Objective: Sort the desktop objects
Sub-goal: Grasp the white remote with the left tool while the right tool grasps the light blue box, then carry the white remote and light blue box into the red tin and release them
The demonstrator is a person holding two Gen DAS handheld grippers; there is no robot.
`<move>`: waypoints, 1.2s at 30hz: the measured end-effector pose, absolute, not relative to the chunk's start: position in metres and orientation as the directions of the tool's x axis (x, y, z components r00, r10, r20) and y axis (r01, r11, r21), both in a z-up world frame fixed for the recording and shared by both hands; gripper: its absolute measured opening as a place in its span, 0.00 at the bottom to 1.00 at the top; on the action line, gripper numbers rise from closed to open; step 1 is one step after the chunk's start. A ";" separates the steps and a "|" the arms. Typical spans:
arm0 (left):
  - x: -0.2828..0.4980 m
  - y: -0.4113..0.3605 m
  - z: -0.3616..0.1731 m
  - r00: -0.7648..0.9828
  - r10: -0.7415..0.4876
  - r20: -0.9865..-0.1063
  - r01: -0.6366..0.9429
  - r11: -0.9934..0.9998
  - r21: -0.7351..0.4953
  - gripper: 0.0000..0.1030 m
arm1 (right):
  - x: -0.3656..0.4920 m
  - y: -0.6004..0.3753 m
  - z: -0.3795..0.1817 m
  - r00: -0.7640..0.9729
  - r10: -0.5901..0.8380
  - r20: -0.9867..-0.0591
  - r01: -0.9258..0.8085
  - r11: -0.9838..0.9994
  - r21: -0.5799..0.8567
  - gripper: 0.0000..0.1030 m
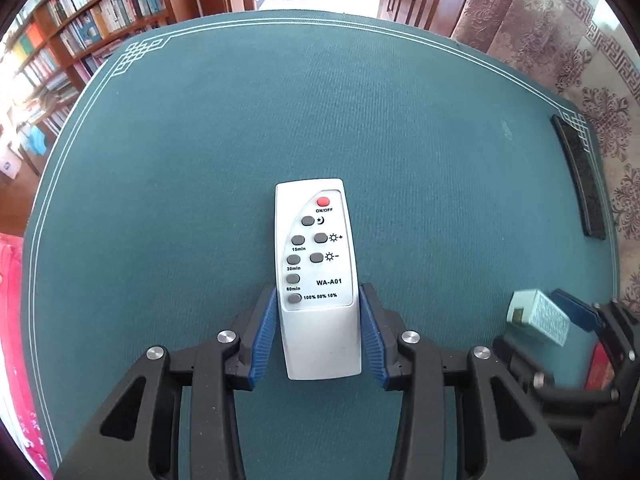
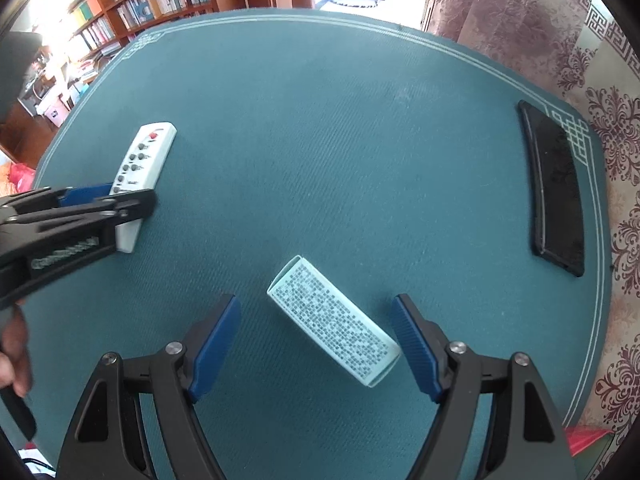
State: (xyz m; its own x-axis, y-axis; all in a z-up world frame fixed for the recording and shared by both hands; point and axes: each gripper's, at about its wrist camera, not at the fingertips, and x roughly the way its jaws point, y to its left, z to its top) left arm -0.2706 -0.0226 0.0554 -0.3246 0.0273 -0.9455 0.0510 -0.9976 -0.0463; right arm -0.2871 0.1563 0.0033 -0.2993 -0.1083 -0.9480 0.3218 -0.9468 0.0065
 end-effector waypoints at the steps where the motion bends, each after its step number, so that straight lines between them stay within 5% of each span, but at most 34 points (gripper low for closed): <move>1: -0.267 -0.026 0.055 -0.325 0.033 -0.945 0.044 -0.998 -0.050 0.42 | -0.287 0.156 0.004 -0.307 -0.095 -0.947 0.316 -0.949 -0.008 0.71; 12: -0.226 -0.043 0.050 -0.286 0.078 -0.955 0.028 -0.996 -0.089 0.42 | -0.280 0.176 0.006 -0.312 -0.079 -0.947 0.224 -0.975 0.007 0.26; 36: -0.154 -0.030 0.064 -0.269 0.126 -0.955 0.005 -0.991 -0.132 0.41 | -0.176 0.220 0.029 -0.289 -0.230 -0.929 0.056 -0.973 0.224 0.25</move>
State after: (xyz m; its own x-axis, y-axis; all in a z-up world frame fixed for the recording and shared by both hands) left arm -0.1544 -0.0300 0.0644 -0.2686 0.1256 -0.9550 0.0050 -0.9913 -0.1318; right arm -0.1763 0.2197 0.0290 -0.2892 -0.2304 -0.9291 0.0564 -0.9730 0.2238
